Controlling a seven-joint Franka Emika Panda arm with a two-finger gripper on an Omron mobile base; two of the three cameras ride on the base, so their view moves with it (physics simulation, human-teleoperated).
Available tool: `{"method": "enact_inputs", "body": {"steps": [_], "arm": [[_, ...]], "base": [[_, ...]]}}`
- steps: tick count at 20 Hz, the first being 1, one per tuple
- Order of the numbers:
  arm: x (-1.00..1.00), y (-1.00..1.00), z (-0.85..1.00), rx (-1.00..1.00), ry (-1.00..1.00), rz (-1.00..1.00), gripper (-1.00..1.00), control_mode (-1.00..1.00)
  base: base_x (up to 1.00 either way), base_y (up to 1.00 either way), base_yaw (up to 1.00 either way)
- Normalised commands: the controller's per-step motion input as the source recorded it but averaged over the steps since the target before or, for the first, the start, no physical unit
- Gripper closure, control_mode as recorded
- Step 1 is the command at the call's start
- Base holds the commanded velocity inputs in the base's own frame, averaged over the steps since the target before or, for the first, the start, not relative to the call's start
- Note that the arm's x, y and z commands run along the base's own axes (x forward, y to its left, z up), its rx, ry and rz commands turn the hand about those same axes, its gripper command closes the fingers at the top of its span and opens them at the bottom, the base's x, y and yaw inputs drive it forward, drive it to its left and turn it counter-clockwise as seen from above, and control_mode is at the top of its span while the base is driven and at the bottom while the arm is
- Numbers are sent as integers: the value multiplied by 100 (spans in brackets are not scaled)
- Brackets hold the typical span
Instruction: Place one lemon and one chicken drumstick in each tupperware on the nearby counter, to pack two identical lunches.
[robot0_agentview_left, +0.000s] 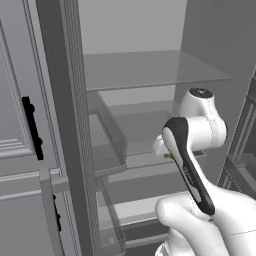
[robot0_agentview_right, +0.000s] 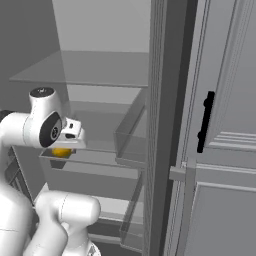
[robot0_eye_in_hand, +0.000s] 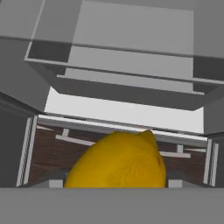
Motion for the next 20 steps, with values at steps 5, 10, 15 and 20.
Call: {"method": "enact_inputs", "body": {"steps": [5, 10, 15, 20], "arm": [[-13, 0, 0, 0, 0, 0, 100, 100], [0, 0, 0, 0, 0, 0, 100, 100], [0, 0, 0, 0, 0, 0, 100, 100], [0, 0, 0, 0, 0, 0, 100, 100]], "base": [[-60, 0, -7], [-100, -9, -18], [-100, -16, -42], [-82, -15, -63]]}}
